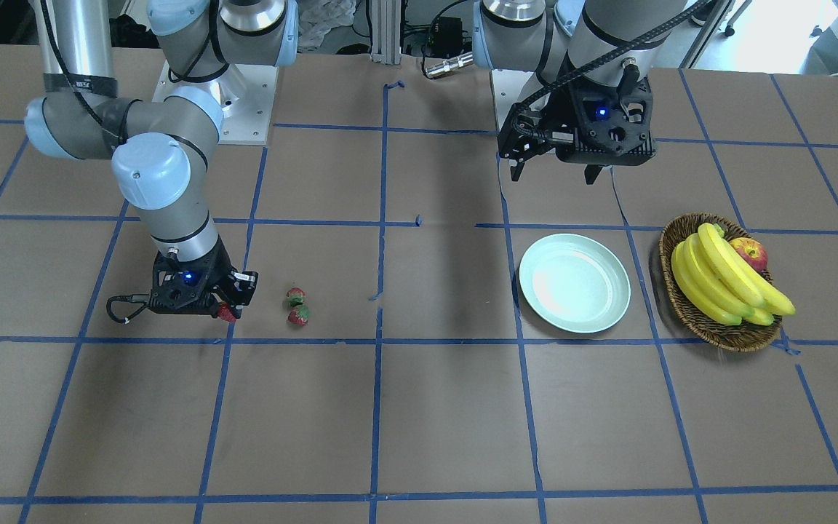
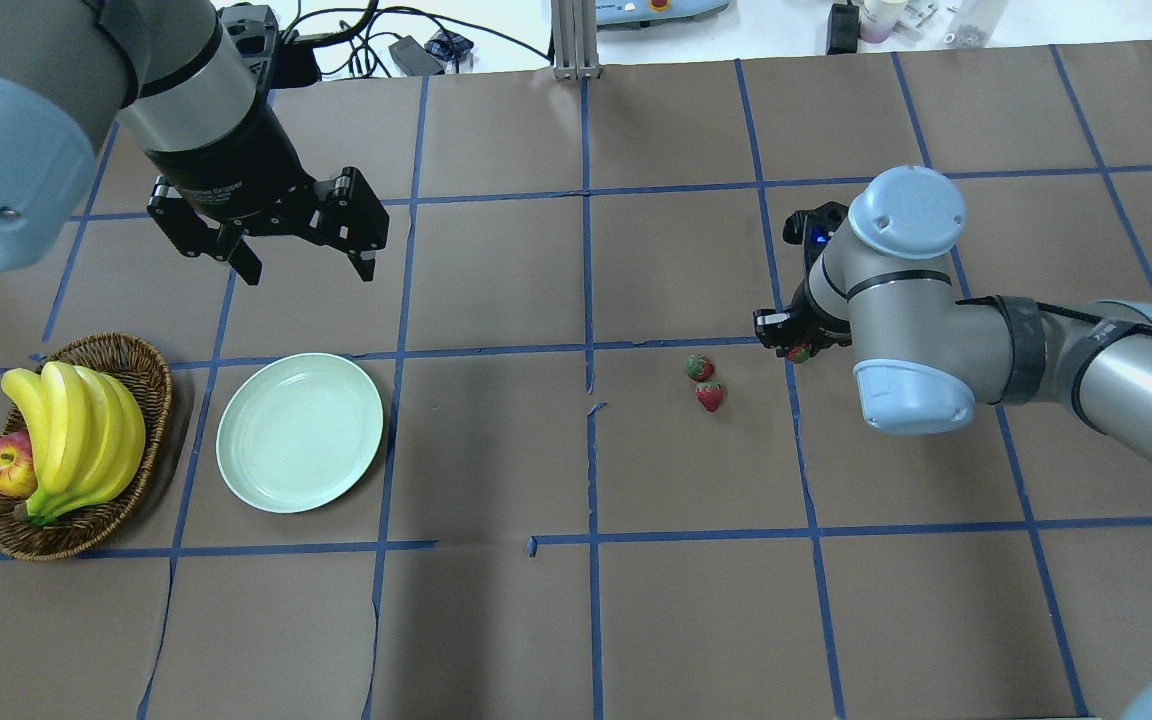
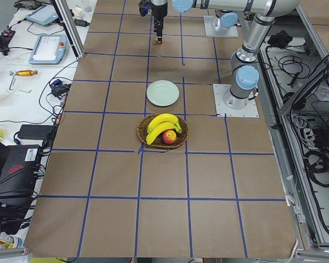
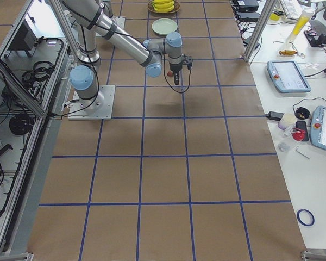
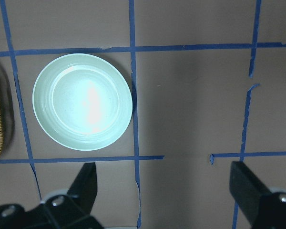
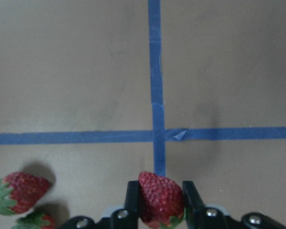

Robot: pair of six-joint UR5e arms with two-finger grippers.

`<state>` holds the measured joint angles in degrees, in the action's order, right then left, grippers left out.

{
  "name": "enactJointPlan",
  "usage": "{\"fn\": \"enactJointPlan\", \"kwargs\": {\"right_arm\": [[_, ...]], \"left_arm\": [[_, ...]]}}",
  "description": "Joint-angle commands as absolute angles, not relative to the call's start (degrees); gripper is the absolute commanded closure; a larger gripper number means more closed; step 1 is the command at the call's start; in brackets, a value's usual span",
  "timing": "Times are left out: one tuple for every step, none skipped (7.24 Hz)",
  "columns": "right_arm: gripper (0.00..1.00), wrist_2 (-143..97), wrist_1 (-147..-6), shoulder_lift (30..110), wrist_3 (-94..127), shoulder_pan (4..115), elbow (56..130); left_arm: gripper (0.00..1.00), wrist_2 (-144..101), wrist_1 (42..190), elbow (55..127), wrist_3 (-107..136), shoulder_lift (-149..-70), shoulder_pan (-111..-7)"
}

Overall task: Collect all strawberries into plate
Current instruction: 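Carry the strawberry toward the plate with the right gripper and release it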

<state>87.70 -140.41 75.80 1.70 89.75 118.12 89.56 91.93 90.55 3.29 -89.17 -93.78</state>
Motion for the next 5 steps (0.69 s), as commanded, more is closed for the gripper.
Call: {"fn": "enactJointPlan", "kwargs": {"right_arm": [[0.88, 86.30, -134.66, 76.29, 18.44, 100.22, 110.68], [0.88, 86.83, -134.56, 76.29, 24.81, 105.68, 110.65], [0.88, 87.01, -134.91, 75.24, 31.83, 110.87, 111.26], [0.88, 87.10, -135.87, 72.45, 35.91, 115.18, 111.44], [0.89, 87.36, -136.75, 69.29, 37.69, 118.36, 111.01]], "left_arm": [[0.00, 89.56, 91.93, 90.53, 3.34, -89.21, -93.87], [0.00, 89.56, 91.93, 90.61, 3.34, -89.21, -93.87], [0.00, 89.47, 91.85, 90.62, 3.34, -89.21, -93.87], [0.00, 89.47, 91.93, 90.62, 3.34, -89.21, -93.87], [0.00, 89.47, 91.93, 90.62, 3.34, -89.21, -93.87]]}}
